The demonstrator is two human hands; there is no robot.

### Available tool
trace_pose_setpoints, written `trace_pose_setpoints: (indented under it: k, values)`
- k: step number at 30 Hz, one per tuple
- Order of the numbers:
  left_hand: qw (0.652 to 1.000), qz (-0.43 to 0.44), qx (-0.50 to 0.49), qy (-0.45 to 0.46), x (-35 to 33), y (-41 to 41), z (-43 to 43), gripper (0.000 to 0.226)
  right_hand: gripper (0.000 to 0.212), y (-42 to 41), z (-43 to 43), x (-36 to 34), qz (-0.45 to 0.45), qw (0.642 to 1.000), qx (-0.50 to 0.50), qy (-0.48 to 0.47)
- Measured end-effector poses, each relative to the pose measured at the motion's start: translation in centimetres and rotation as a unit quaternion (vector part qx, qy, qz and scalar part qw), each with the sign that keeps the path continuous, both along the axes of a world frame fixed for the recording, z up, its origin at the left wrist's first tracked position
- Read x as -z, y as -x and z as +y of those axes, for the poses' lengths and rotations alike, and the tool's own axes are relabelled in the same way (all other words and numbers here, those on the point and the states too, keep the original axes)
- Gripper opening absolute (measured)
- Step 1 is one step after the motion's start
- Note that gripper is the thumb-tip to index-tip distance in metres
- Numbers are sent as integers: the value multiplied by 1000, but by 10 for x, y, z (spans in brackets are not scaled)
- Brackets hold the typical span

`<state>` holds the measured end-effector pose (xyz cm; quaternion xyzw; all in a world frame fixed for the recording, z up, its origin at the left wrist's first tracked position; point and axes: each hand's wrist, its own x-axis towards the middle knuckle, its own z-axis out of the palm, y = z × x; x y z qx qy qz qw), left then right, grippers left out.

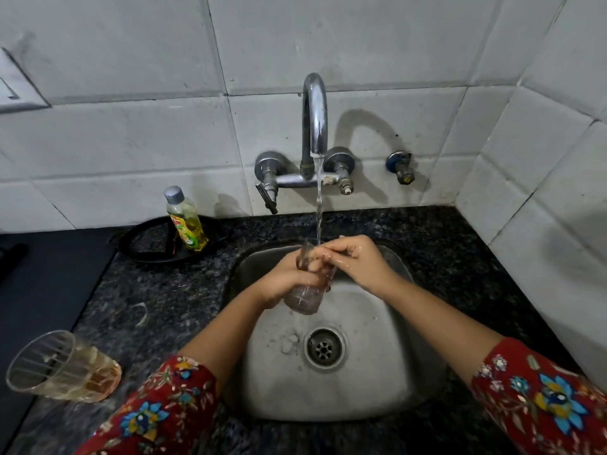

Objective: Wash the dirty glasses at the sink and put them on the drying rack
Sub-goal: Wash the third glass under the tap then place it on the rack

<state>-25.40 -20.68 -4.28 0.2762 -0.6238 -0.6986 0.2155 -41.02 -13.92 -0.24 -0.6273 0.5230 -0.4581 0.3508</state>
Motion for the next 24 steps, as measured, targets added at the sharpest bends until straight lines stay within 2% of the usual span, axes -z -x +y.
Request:
trace_pose_setpoints:
  k: [3,5,6,8,10,11,13,16,17,18,20,21,22,24]
  values:
    - [971,-109,-135,167,6,12,11,49,17,-5,-8,1,19,998,-8,-56]
    - [951,-129,-173,222,6,15,11,51,18,-2,-7,2,6,998,-5,-59]
    - [963,-96,-142,206,5,12,8,54,18,-1,-5,2,7,999,-9,-49]
    - [993,-25,-19,115,0,3,-1,52,18,2,0,2,26,999,-24,-30]
    - [998,-6,57,38,-3,-3,-6,41,18,2,3,3,37,998,-36,-30]
    - [997,-20,55,42,-2,-2,-7,36,18,1,3,5,43,998,-33,-29]
    - [991,-65,-7,113,-1,5,1,34,16,-3,-1,10,49,998,-11,-36]
    - [935,-200,-155,247,0,15,11,51,16,-8,-7,16,40,997,29,-55]
    - [934,-207,-159,245,0,14,9,54,15,-8,-7,16,38,997,33,-52]
    - [951,-176,-123,221,-2,11,5,57,15,-7,-7,16,39,998,32,-44]
    - [988,-97,-9,121,-8,1,-3,55,16,-5,-5,14,32,999,27,-28]
    - [995,-71,35,68,-12,-4,-5,52,16,-4,-3,13,28,999,23,-22]
    - [996,-64,57,28,-13,-8,-5,52,17,-3,-1,13,24,999,21,-18]
    - [997,-55,50,9,-8,-10,-2,52,17,-4,0,13,19,1000,21,-14]
